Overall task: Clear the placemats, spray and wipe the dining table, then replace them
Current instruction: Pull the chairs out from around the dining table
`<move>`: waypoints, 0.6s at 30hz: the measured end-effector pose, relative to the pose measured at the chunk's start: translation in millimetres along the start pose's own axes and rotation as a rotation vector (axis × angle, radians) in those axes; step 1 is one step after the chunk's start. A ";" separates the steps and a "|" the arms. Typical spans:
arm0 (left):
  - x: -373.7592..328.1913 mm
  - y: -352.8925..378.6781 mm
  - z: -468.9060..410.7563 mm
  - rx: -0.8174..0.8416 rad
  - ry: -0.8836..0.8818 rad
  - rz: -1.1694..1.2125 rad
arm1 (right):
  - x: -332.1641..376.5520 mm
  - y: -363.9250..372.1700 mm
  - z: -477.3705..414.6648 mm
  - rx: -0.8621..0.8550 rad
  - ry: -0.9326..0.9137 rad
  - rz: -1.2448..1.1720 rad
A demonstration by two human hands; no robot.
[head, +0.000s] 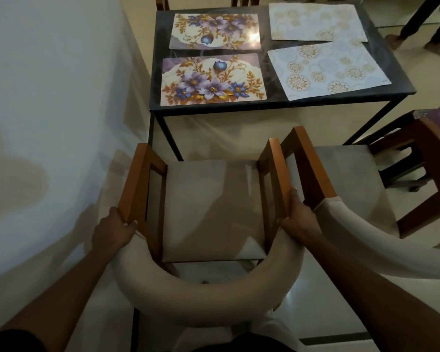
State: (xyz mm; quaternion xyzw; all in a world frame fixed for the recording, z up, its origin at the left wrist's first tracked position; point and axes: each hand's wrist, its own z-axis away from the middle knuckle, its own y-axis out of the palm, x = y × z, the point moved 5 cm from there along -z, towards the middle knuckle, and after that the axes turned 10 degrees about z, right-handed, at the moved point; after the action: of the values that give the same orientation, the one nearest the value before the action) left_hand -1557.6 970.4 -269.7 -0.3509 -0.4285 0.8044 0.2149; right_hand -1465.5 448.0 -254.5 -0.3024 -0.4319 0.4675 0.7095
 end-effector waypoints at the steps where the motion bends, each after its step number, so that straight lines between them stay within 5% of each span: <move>1: -5.6 1.3 -3.9 -0.003 -0.002 -0.001 | -0.7 -4.5 -6.9 -0.005 -0.001 0.006; 18: -36.3 -3.9 -34.7 0.018 -0.012 -0.029 | 5.5 -12.3 -47.9 -0.037 0.019 0.028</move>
State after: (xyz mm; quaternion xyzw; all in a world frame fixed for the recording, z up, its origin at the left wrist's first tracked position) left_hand -1507.4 967.7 -266.1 -0.3378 -0.4277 0.8070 0.2273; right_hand -1416.5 447.3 -263.7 -0.3261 -0.4293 0.4664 0.7013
